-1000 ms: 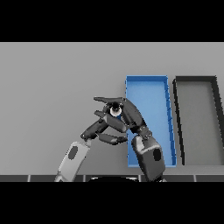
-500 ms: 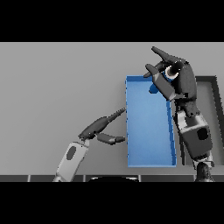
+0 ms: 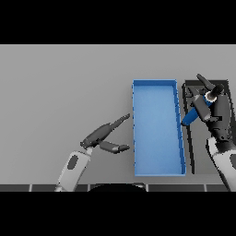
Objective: Pick up the blue pipe and place it into the blue bin.
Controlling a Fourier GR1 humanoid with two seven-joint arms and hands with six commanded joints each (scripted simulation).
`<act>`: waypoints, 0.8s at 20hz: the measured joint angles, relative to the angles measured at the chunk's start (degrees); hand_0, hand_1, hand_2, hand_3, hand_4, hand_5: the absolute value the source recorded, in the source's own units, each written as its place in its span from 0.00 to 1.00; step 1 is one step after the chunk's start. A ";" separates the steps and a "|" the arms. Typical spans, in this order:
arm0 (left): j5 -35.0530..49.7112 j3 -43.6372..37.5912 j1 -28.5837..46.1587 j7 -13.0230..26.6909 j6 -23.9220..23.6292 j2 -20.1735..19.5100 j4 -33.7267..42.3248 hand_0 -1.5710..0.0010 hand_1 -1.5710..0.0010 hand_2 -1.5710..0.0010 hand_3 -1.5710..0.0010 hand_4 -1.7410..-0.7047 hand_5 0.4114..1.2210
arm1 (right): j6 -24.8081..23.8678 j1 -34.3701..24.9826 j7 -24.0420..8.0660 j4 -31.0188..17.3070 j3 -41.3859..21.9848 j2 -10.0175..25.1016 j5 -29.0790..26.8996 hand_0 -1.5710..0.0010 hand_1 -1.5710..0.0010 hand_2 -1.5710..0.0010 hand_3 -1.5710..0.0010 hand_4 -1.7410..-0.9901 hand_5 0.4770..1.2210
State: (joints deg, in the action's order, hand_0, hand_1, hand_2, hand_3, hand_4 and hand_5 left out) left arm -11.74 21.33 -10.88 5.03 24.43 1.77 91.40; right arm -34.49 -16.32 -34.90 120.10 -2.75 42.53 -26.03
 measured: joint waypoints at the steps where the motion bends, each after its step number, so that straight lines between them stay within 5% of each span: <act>1: 0.04 -0.09 -0.28 0.63 -0.21 0.15 -0.25 1.00 1.00 1.00 1.00 0.84 0.01 | -0.73 3.41 -0.01 0.05 -0.54 -0.16 -0.05 0.00 0.00 0.00 0.00 0.00 1.00; 5: 0.19 0.33 0.37 0.56 -0.66 0.36 -0.91 1.00 1.00 1.00 1.00 0.83 0.02 | -5.65 14.13 0.00 0.32 -3.10 -2.49 0.29 0.00 0.00 0.00 0.00 0.00 1.00; 10: 0.79 0.16 -0.18 0.62 -1.20 0.15 -0.65 1.00 1.00 1.00 1.00 0.82 0.01 | -16.32 22.84 0.01 1.23 -10.68 0.42 1.18 0.00 0.00 0.00 0.03 0.00 1.00; 11: 1.09 0.61 0.33 0.49 -0.96 0.21 0.00 1.00 1.00 1.00 1.00 0.82 0.01 | -18.28 23.36 0.03 1.06 -12.37 1.00 0.86 0.00 0.00 0.00 0.20 0.00 1.00; 15: 0.23 1.07 1.22 0.68 -1.23 -0.58 0.22 1.00 1.00 1.00 1.00 0.83 0.01 | -20.33 24.57 1.08 -0.44 -17.21 2.11 1.87 0.00 0.01 0.00 0.46 0.00 1.00; 16: 0.60 0.95 0.76 1.31 -1.14 -0.32 0.36 1.00 1.00 1.00 1.00 0.83 0.01 | -20.38 24.77 1.82 -0.52 -17.64 1.27 3.81 0.07 0.15 0.15 0.50 0.08 1.00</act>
State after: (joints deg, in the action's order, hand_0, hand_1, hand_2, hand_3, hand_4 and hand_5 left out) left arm -11.14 22.28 -10.12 6.34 23.29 1.45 91.76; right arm -54.87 8.46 -33.08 119.58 -20.39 43.80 -22.22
